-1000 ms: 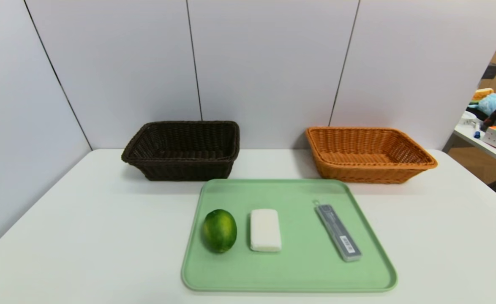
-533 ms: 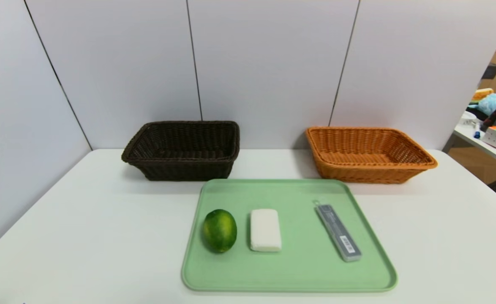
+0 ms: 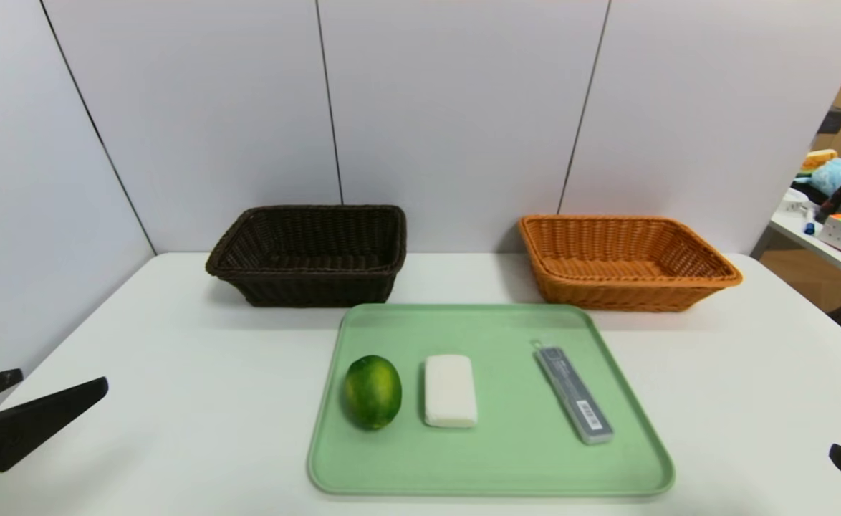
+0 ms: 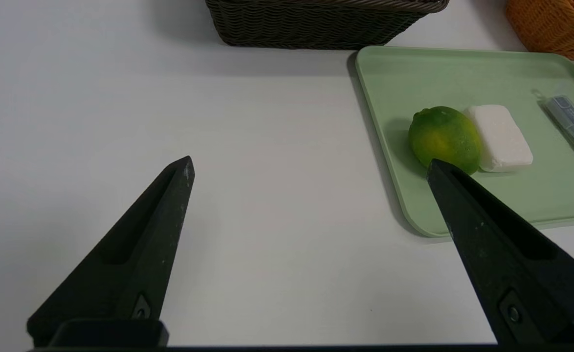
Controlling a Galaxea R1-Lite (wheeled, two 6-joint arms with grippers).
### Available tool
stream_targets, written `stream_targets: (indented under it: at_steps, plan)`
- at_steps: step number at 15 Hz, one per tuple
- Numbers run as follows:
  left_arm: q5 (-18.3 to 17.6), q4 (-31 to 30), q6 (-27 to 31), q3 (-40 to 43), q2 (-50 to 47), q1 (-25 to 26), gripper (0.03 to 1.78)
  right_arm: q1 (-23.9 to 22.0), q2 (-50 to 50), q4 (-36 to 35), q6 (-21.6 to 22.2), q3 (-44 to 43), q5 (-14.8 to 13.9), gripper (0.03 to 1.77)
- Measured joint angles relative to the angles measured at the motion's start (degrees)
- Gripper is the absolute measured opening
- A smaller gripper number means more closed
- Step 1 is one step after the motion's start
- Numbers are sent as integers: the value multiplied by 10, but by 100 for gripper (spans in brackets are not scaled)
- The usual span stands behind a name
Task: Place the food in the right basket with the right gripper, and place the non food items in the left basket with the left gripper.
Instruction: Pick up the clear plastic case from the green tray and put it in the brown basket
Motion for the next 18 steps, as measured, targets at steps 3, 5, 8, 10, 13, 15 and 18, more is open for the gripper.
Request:
stream_targets:
  at_steps: [3,5,8,10,13,15,18]
  plan:
    - [-5,4,1,-43,80,-20,169,1,61,0,0,-30,33,170]
    - [-6,18,1,-71,131,-47,169,1,94,-1,-1,-49,36,170]
    - [-6,25,-2,-103,204,-121,169,2,139,-4,-6,-74,55,170]
    - [-6,28,-1,-122,244,-183,169,10,177,-4,-26,-94,89,170]
    - [-14,29,0,-148,293,-245,169,66,243,-4,-43,-123,103,170]
    - [-39,29,1,-162,313,-257,169,114,278,-4,-44,-132,102,170]
    - [-42,26,2,-176,334,-259,169,168,321,-12,-43,-138,96,170]
